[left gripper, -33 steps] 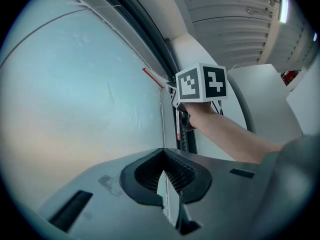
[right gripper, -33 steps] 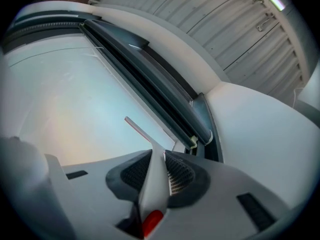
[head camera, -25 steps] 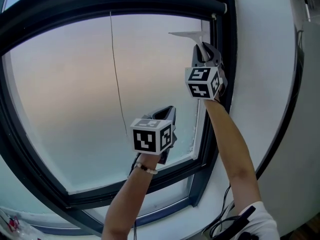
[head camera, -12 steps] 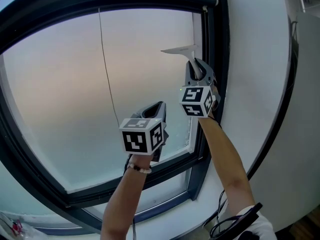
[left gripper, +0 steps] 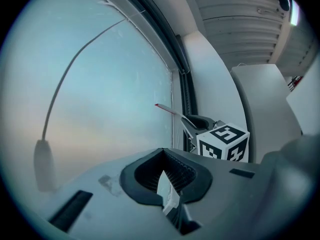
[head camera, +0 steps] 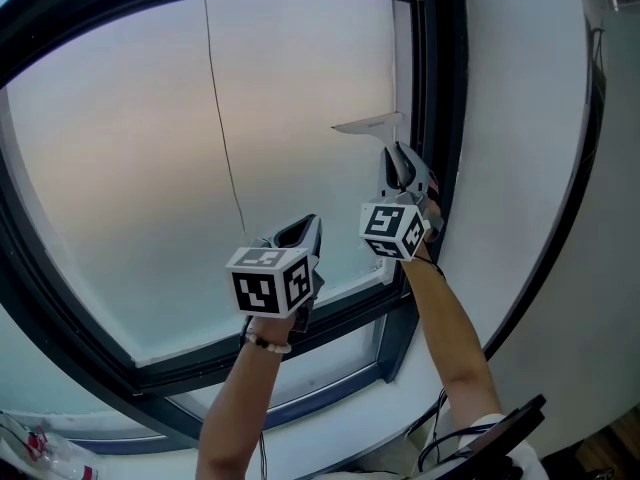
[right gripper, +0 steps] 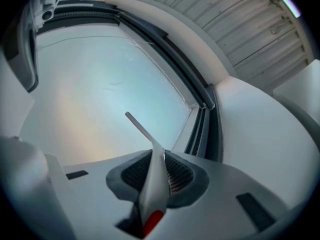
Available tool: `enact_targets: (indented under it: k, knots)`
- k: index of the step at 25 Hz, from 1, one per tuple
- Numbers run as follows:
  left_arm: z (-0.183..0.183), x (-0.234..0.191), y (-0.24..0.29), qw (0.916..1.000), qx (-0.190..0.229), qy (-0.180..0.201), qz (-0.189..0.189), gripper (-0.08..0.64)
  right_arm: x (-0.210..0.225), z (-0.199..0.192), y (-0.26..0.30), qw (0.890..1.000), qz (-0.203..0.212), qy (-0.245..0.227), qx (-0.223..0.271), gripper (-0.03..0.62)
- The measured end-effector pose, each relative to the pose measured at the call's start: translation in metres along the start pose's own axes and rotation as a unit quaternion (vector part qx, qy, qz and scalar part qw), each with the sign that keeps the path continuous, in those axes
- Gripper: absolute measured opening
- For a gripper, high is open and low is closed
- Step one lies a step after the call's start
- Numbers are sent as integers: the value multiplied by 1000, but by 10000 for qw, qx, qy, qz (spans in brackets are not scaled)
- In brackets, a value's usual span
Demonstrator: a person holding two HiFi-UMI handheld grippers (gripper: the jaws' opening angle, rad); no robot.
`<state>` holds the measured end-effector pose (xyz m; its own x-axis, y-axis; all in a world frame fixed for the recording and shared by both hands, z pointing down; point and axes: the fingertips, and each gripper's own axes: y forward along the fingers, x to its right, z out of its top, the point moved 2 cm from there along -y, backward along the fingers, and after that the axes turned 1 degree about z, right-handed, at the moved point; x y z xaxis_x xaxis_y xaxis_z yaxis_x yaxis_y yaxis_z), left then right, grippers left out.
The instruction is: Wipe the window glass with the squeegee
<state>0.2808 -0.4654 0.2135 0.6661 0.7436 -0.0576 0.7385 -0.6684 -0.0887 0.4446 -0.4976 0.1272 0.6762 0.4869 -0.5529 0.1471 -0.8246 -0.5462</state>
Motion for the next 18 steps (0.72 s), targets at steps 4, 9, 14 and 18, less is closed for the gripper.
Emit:
enact_targets:
  k: [4,9,14,18]
  knots:
    - [-25,-7,-9,9997,-199,-164,11,-2,-19,-24,-21,9997,-20,-167,-178,64]
    - [-50,-8,-7,9988,-393,-276,-49,-2,-41,-48,-41,9993,19,-186,-336,63]
    - [-76,-2,-9,9973,-525,-474,-215,-2,-64,-74,-67,9981,149,-226,-559,63]
    - [-96,-4,-12,9955,-676,-627,-223,-2,-82,-93,-85,9970,215,-255,-700,63]
